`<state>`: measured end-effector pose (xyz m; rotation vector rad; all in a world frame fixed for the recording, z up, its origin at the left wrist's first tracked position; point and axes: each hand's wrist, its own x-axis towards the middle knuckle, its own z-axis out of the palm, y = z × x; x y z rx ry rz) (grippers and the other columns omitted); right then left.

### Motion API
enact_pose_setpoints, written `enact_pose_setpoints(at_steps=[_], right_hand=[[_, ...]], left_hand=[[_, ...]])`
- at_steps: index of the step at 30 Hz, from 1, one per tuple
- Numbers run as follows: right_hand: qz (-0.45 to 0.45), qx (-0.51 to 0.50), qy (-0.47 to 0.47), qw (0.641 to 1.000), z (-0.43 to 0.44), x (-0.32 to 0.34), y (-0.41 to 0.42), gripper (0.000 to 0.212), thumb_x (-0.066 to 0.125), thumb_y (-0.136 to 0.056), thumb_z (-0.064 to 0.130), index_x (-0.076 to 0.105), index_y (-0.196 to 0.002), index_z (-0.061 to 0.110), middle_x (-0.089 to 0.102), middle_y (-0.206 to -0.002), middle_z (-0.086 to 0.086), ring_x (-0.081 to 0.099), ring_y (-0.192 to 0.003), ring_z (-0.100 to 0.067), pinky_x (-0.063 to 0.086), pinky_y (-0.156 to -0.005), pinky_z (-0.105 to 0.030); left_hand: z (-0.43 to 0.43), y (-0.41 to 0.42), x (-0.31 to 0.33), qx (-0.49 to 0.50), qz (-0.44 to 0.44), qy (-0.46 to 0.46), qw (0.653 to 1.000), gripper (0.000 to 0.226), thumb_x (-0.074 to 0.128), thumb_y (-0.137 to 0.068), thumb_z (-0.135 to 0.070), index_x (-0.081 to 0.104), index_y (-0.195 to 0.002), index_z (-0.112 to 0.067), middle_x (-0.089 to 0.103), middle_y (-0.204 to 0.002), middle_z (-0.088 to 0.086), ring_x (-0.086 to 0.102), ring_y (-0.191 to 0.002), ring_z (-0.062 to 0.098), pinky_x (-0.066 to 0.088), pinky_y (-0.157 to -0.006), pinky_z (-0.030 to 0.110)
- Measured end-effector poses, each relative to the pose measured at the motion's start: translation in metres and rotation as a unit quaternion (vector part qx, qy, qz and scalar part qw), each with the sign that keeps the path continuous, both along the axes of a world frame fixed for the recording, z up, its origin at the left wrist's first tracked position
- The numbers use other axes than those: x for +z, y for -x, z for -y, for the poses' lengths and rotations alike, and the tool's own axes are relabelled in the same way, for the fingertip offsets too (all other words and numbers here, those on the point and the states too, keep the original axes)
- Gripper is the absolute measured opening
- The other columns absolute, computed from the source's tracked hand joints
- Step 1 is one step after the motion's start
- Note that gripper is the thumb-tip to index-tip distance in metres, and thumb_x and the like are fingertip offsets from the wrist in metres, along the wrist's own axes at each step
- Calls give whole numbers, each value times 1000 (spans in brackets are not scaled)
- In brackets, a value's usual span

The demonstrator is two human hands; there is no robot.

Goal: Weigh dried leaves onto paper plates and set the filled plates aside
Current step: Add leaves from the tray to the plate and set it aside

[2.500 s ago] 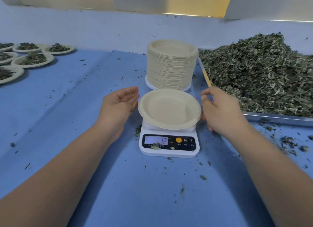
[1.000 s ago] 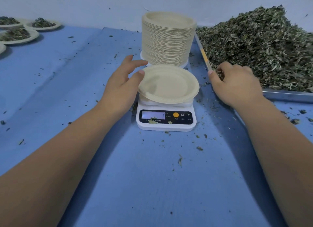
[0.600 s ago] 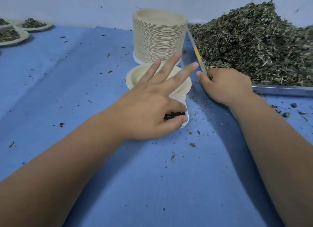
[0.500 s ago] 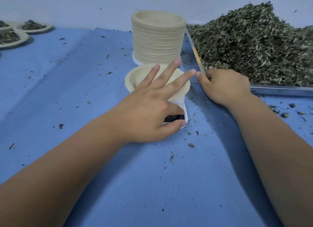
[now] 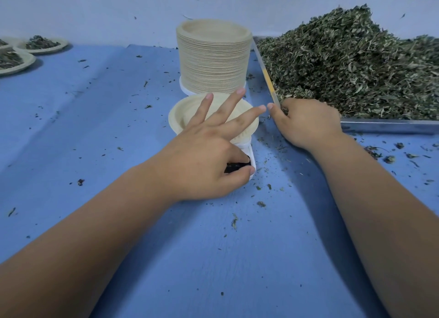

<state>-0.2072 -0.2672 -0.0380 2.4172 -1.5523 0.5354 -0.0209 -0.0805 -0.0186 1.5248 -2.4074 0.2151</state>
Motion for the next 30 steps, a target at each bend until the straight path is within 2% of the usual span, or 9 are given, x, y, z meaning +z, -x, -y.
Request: enact_pose_setpoints(at_steps=[3,7,10,18,21,23,26,28,30], right_hand=[[0,3,-7,1000,0,2,0,59,24,-100,66,58,-84,20,44,-65,3,44,-66,-28,27,-59,-33],[19,4,-15,1000,1,4,0,55,27,-101,63,55,-82,20,51,-68,1,46,-61,-24,27,-56,-30],[42,2,-23,999,2,5,1,53,31,-102,60,49,-75,18,51,-66,1,43,-58,-17,24,-53,-27],[136,-8,-115,984,15,23,-6,49,44,-102,45,42,-62,15,46,-59,-7,44,-55,-27,29,-50,-30],[180,-12,-143,973,22,34,-10,51,46,-102,44,40,-60,14,41,-55,-6,37,-51,-26,29,-51,-31],[210,-6,-137,968,24,39,-15,51,46,-102,42,36,-60,14,36,-53,-5,31,-49,-24,28,-53,-32],[240,5,-118,963,22,48,-24,50,46,-102,40,34,-61,14,32,-54,-5,28,-49,-24,29,-56,-33],[274,26,-98,956,17,58,-33,50,46,-103,39,33,-61,15,31,-55,-4,26,-50,-22,24,-56,-34],[300,57,-82,949,10,70,-47,51,46,-102,39,41,-64,6,35,-57,-6,28,-51,-20,22,-54,-33]], left_hand=[[1,0,0,-4,-36,-1,999,48,37,-99,-41,81,-86,-29,15,-172,-7,-10,-159,20,-3,-127,56],[2,-13,2,8,-212,32,977,45,37,-104,-30,79,-112,-19,27,-169,-1,5,-160,18,8,-128,48],[5,-25,0,73,-280,43,956,41,38,-106,-28,77,-115,-18,31,-167,-5,9,-159,12,11,-126,27],[10,-52,-10,159,-349,86,920,44,33,-108,-32,61,-140,-20,35,-164,-5,18,-156,7,14,-118,13],[15,-59,-15,178,-346,86,917,44,34,-110,-29,46,-151,-21,35,-164,-7,23,-144,-8,17,-109,2],[18,-61,-19,200,-392,72,895,44,35,-110,-31,42,-153,-28,41,-156,-23,29,-126,-24,15,-94,-9],[23,-66,-25,242,-473,70,844,42,35,-108,-37,46,-149,-34,47,-103,-58,36,-95,-40,21,-78,-12],[27,-71,-26,265,-519,72,809,43,35,-106,-39,50,-146,-32,49,-101,-52,35,-93,-42,23,-77,-12],[30,-75,-27,276,-553,62,784,48,35,-103,-43,51,-147,-32,49,-118,-40,41,-109,-32,27,-96,-4]])
